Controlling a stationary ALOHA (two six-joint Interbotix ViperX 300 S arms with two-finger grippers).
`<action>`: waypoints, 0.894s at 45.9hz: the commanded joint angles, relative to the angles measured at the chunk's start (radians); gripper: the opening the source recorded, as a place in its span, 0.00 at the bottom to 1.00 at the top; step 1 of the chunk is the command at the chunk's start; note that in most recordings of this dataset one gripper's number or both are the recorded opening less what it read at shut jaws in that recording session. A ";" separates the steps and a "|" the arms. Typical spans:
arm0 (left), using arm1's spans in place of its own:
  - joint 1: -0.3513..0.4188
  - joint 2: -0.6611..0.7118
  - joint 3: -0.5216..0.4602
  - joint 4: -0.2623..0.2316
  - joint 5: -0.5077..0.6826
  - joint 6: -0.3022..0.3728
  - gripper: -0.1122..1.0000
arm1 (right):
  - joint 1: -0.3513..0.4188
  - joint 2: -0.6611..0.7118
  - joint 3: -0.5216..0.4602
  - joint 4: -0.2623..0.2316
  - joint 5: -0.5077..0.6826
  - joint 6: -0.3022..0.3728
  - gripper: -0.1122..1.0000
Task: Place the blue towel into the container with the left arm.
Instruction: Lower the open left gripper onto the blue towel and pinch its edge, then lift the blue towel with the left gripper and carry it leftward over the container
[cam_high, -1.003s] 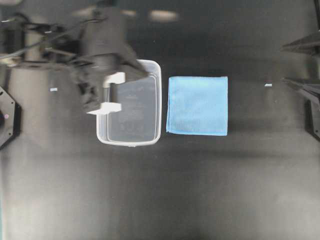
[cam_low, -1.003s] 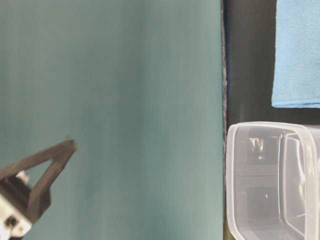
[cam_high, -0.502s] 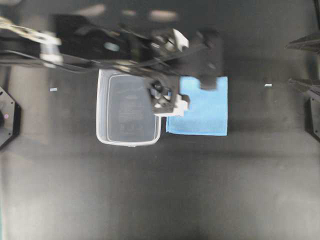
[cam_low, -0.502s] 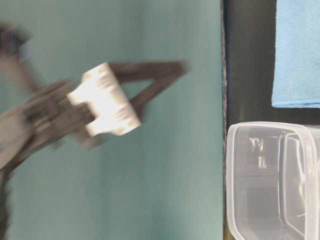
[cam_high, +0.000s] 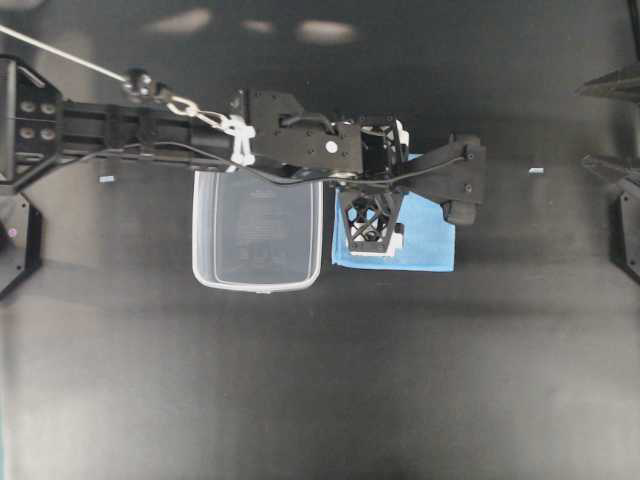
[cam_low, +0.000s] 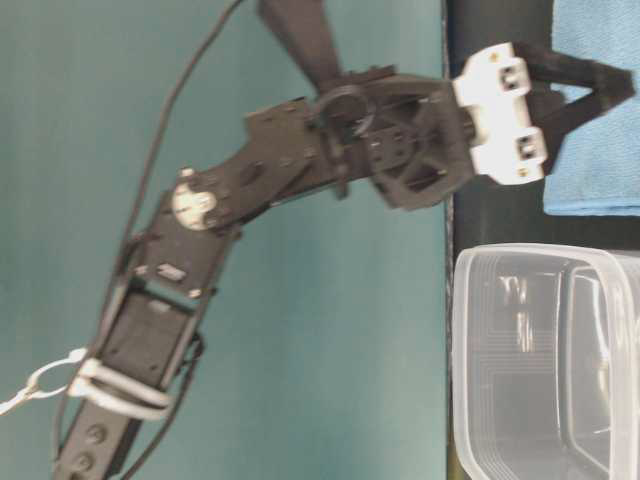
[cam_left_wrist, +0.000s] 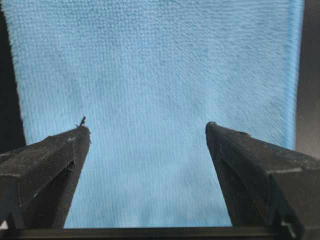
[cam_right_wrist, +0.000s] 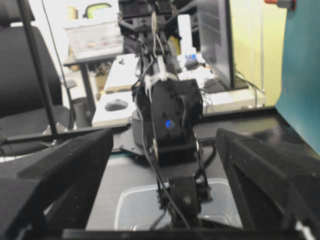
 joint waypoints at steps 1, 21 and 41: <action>-0.006 0.015 -0.009 0.003 -0.025 0.000 0.91 | -0.002 0.006 -0.015 0.005 -0.008 0.002 0.82; -0.021 0.014 -0.002 0.003 -0.020 0.003 0.54 | -0.002 0.003 -0.015 0.005 -0.005 0.002 0.82; -0.018 -0.235 -0.049 0.003 0.034 0.066 0.14 | -0.002 0.003 -0.017 0.005 -0.005 0.000 0.82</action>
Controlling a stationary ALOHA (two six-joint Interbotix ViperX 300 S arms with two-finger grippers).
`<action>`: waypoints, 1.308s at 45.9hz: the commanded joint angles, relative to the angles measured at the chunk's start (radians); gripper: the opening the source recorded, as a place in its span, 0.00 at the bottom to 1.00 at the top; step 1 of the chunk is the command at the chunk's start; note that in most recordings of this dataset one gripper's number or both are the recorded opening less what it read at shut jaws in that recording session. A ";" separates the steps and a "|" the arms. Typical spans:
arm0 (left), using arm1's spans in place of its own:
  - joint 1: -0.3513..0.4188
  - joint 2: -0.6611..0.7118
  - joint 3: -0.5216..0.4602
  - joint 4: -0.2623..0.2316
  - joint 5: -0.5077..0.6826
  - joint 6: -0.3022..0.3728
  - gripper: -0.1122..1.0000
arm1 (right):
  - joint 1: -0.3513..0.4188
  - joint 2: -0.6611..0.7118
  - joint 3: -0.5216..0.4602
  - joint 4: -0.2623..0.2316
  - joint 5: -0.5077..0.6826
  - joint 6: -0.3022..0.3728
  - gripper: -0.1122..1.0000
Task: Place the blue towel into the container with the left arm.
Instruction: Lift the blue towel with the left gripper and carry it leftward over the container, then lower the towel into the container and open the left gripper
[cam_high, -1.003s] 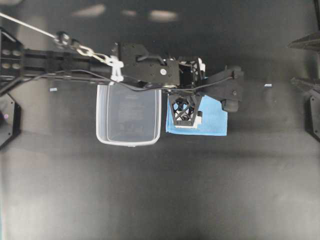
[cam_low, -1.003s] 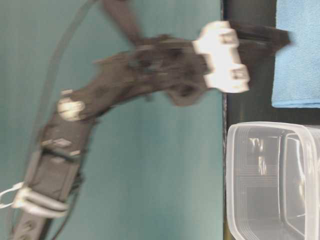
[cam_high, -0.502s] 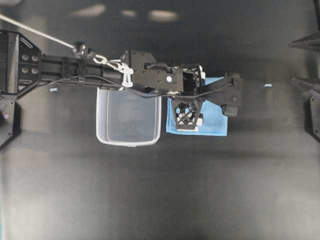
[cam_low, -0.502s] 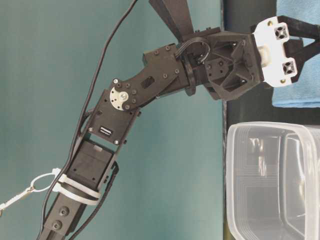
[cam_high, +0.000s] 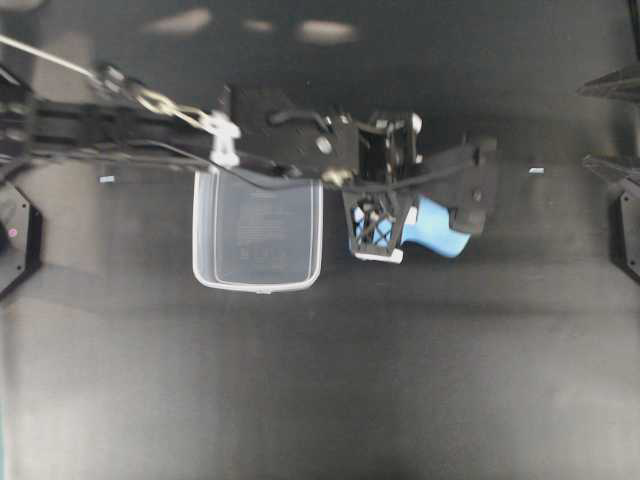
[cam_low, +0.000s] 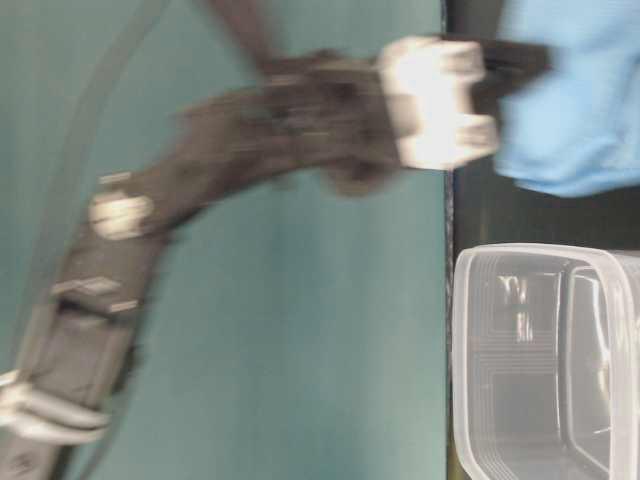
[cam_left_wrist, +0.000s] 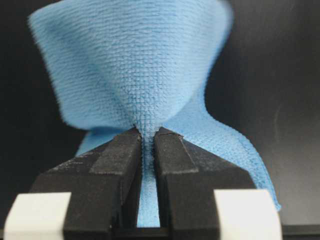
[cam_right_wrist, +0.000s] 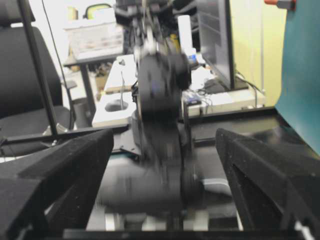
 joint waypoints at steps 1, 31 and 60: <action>0.000 -0.126 -0.025 0.005 0.023 0.002 0.14 | -0.002 0.005 -0.015 0.003 -0.005 0.000 0.82; 0.025 -0.588 0.394 0.003 0.144 -0.009 0.14 | -0.002 0.000 -0.017 0.003 -0.015 0.000 0.82; 0.049 -0.609 0.658 0.003 -0.097 -0.035 0.15 | -0.002 0.002 -0.014 0.003 -0.015 0.000 0.82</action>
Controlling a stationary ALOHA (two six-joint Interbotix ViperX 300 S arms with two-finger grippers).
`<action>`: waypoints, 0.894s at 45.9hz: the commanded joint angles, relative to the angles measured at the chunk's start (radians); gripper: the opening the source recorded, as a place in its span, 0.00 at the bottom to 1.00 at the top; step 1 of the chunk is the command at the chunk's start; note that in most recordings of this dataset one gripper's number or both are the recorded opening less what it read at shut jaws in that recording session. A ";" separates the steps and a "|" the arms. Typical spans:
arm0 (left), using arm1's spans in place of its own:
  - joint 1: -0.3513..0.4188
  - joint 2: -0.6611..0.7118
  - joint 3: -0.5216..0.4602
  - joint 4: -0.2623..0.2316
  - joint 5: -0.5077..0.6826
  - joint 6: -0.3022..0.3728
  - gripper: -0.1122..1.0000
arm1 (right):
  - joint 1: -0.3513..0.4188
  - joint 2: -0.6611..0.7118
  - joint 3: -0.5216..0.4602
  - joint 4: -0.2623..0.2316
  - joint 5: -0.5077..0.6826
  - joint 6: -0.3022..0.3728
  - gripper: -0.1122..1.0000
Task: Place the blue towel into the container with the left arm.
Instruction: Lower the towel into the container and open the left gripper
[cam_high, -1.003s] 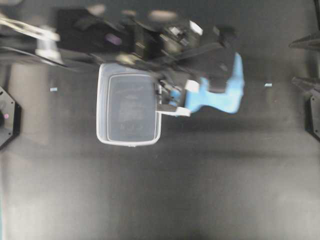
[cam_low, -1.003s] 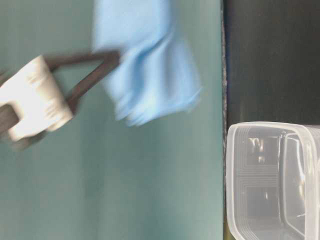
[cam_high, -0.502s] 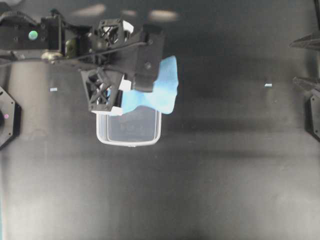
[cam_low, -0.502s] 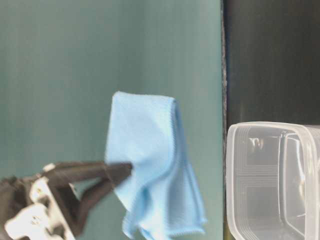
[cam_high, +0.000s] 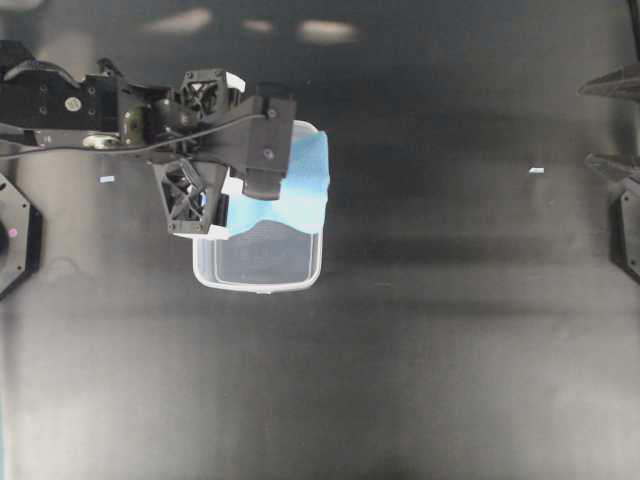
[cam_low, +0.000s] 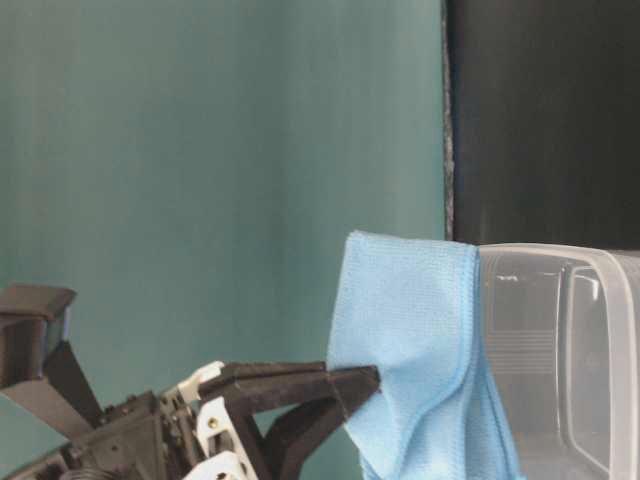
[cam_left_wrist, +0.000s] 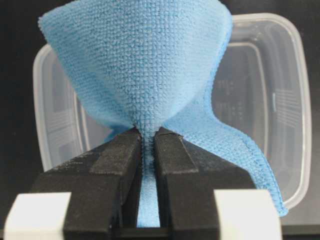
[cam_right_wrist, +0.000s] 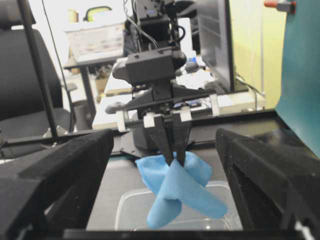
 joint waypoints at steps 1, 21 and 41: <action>0.005 -0.021 0.014 0.002 -0.031 -0.012 0.15 | -0.002 0.006 -0.012 0.003 -0.011 0.000 0.82; 0.002 -0.110 0.026 0.002 -0.117 -0.135 0.92 | -0.002 0.006 -0.014 0.003 -0.011 0.000 0.82; -0.063 -0.548 0.206 0.002 -0.327 -0.152 0.90 | -0.009 0.005 -0.014 0.002 -0.006 -0.014 0.82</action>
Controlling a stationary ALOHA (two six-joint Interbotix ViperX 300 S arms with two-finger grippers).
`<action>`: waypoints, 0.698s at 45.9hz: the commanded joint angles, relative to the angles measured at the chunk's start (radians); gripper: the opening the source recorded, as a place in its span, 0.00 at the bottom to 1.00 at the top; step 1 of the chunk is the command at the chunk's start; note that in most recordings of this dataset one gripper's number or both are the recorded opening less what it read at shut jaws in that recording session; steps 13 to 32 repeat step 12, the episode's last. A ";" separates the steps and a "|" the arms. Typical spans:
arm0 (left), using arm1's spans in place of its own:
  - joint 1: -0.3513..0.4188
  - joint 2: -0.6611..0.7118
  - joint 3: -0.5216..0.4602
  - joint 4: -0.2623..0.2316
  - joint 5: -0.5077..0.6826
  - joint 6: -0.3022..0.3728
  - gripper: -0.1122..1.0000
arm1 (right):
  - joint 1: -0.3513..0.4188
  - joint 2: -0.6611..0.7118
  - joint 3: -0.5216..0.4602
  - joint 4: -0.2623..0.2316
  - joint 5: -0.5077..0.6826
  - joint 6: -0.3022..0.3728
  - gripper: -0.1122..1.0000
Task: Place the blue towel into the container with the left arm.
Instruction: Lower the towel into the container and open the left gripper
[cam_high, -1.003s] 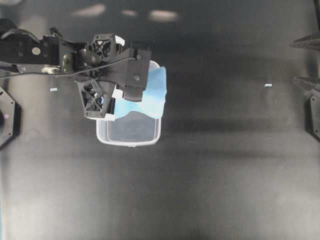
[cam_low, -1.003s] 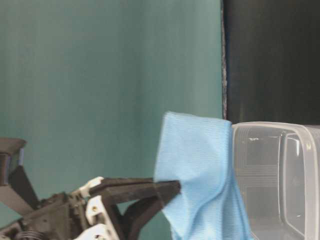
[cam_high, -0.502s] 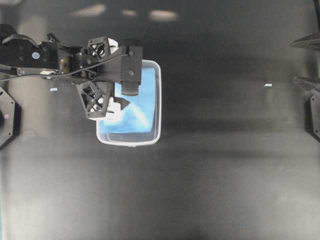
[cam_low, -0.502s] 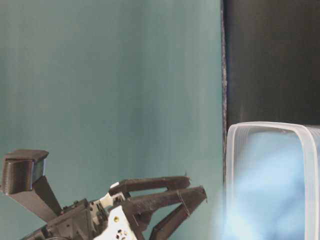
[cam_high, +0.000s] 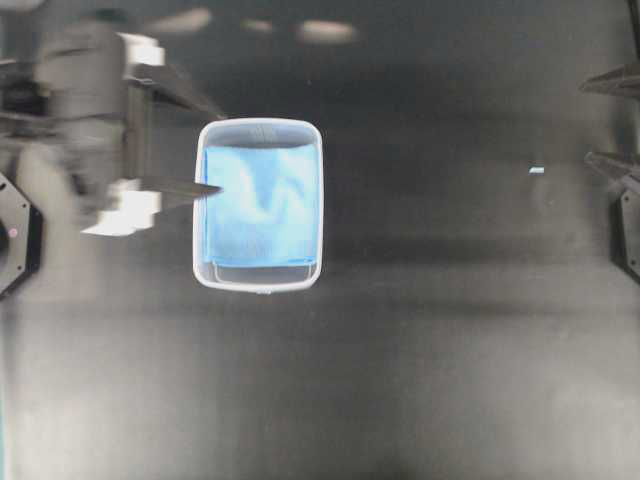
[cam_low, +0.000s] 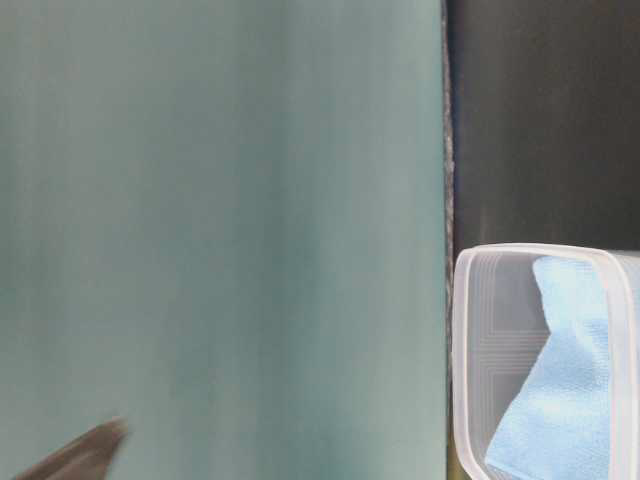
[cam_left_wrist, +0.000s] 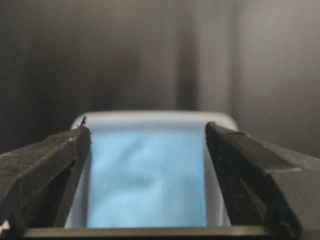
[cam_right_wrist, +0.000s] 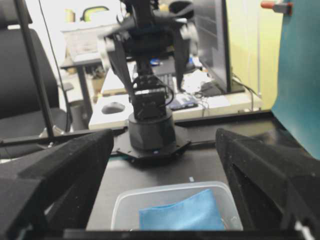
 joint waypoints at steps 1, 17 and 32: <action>-0.020 -0.104 0.051 0.003 -0.095 -0.002 0.90 | -0.003 0.005 -0.014 0.003 -0.003 -0.003 0.82; -0.035 -0.259 0.176 0.003 -0.158 -0.035 0.90 | -0.003 0.014 -0.009 0.002 0.054 -0.015 0.82; -0.035 -0.259 0.176 0.003 -0.158 -0.035 0.90 | -0.003 0.014 -0.009 0.002 0.054 -0.015 0.82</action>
